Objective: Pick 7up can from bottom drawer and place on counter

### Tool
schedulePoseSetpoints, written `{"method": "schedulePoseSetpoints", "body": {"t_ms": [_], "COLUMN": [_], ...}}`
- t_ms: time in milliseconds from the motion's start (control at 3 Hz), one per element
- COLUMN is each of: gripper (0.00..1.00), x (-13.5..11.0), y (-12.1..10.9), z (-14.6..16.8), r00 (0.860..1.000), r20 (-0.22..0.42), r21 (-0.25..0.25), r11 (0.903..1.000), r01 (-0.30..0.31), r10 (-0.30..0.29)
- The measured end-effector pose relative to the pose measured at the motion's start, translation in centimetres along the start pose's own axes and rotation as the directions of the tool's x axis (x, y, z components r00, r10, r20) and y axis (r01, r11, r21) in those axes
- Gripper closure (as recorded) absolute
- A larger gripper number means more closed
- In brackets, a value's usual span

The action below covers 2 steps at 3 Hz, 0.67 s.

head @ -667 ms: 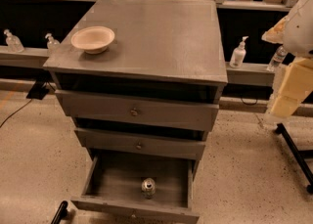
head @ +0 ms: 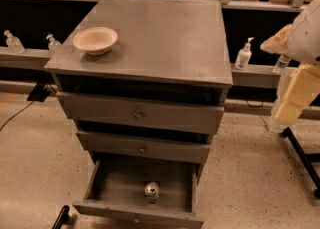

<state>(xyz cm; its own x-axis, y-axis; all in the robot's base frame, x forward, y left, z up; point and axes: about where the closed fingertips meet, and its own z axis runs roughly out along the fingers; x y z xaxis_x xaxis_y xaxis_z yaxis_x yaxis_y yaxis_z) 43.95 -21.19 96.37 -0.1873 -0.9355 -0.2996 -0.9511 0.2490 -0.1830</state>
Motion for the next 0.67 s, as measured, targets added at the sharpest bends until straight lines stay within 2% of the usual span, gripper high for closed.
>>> {"method": "schedulePoseSetpoints", "body": {"t_ms": [333,667], "gripper": [0.0,0.0], "x": [0.2,-0.4], "y": [2.1,2.4], "z": [6.5,7.8], "r00": [0.981,0.955], "r20": [0.186,0.271], "r21": [-0.115,-0.114], "r11": [0.9927,0.9888], "r01": [-0.037,-0.097], "r10": [0.058,0.124]}}
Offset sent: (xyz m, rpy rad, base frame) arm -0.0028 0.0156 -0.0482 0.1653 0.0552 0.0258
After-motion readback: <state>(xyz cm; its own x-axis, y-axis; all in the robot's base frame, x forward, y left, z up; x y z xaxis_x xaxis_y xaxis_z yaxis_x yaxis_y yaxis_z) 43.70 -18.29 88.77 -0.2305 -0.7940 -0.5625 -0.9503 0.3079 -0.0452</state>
